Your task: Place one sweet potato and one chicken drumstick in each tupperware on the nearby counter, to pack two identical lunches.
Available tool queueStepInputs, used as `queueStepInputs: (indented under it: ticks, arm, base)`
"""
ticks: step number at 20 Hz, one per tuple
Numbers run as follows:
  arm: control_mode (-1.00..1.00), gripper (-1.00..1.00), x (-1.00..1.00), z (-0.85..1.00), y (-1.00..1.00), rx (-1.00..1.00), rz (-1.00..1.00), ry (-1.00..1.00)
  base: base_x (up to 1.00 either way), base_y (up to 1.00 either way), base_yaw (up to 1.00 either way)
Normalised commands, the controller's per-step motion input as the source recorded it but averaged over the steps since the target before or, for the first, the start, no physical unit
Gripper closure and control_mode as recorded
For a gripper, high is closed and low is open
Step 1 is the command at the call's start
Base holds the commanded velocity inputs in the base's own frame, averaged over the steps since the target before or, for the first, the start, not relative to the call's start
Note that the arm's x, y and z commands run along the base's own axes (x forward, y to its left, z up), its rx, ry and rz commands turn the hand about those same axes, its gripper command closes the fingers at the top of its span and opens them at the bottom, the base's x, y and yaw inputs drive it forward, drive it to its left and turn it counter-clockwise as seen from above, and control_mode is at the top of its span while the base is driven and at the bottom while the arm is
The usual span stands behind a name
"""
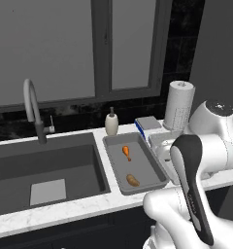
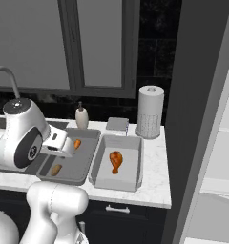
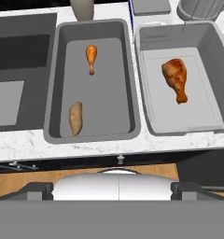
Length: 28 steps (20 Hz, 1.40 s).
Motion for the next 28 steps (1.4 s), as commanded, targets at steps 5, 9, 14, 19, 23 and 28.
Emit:
queueStepInputs:
  ticks: [5,9,14,19,23,28]
  arm:
    - [1.0,-1.0,-0.05,0.0,0.0,0.0,0.0,-0.01]
    - [1.0,-1.0,0.0,0.0,0.0,0.0,0.0,0.0]
    - [1.0,-1.0,0.0,0.0,0.0,0.0,0.0,0.0]
    - [1.0,-1.0,0.0,0.0,0.0,0.0,0.0,0.0]
    - [1.0,-1.0,0.0,0.0,0.0,0.0,0.0,0.0]
    - [1.0,-1.0,0.0,0.0,0.0,0.0,0.0,0.0]
  base:
    - [-0.52,-0.07,-0.01]
    - [-0.69,-0.27,-0.05]
    - [-0.56,-0.81,-0.1]
    - [-0.59,-0.7,0.0]
    - [-0.17,-0.73,0.0]
    - [0.12,-0.63,0.01]
